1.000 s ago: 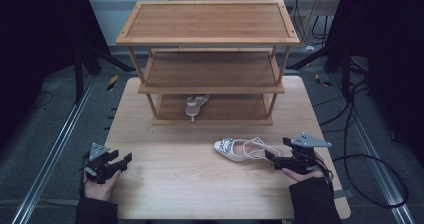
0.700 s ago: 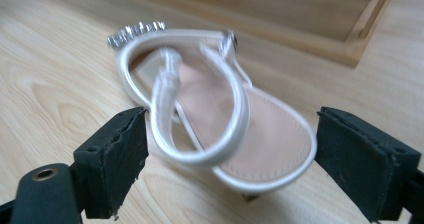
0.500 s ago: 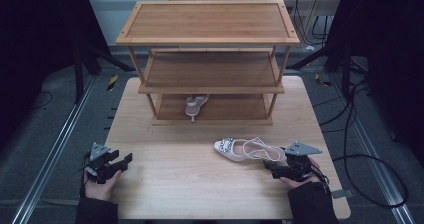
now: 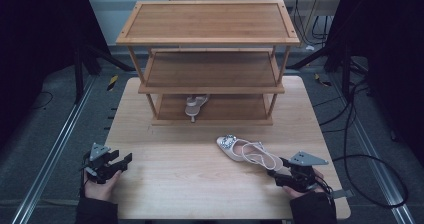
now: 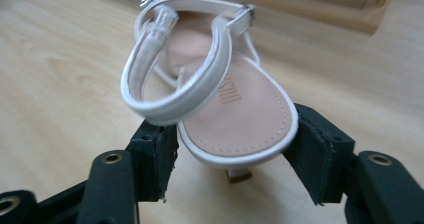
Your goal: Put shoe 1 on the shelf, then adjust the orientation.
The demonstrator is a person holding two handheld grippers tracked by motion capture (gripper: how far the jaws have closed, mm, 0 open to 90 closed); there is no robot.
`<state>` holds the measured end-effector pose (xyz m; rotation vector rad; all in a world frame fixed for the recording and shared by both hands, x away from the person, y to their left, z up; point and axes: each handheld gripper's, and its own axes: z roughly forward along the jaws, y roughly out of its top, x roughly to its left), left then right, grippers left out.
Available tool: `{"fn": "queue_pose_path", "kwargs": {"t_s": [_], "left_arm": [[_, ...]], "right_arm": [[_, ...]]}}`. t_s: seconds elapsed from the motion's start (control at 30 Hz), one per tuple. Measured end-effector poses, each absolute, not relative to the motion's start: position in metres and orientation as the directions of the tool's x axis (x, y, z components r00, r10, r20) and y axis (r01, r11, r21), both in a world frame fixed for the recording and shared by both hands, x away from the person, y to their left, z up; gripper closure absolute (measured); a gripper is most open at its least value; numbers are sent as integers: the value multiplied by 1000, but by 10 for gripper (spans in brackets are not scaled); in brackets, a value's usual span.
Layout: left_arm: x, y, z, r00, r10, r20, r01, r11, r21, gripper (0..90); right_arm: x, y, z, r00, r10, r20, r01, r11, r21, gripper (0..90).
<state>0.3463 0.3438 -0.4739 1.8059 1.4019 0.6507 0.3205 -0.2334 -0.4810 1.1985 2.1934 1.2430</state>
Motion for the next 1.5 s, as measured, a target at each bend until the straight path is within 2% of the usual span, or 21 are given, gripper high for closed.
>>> {"fn": "queue_pose_path", "kwargs": {"t_s": [0.07,0.23,0.37,0.43,0.67,0.8,0.9,0.97,1.1,1.5], "left_arm": [[346,343,-474,273,961,-47,582,-126,804,422],[346,343,-474,275,960,-46,581,-128,804,421],[347,343,-474,275,960,-46,582,-129,803,422],[347,343,-475,278,960,-47,585,-130,800,422],[347,345,-475,280,958,-61,582,-119,804,422],[348,343,-475,285,957,-50,583,-132,801,422],[348,342,-475,287,957,-49,583,-133,802,423],[348,343,-476,284,957,-53,586,-130,800,423],[348,343,-475,286,957,-53,583,-130,802,424],[349,342,-475,286,957,-45,585,-137,799,425]], "right_arm": [[310,-231,-482,-590,798,127,507,244,827,414],[295,-218,-483,-596,797,100,495,267,827,403],[298,-213,-484,-569,820,62,478,269,836,237],[302,-209,-484,-559,827,56,474,264,840,191],[325,-187,-490,-572,819,49,488,291,823,162],[333,-180,-495,-583,811,34,496,322,806,178],[334,-180,-497,-581,813,35,499,322,804,229],[334,-181,-497,-572,819,44,501,306,809,297],[333,-180,-498,-556,831,29,501,307,809,348],[337,-181,-493,-532,846,42,526,291,799,386]]}}
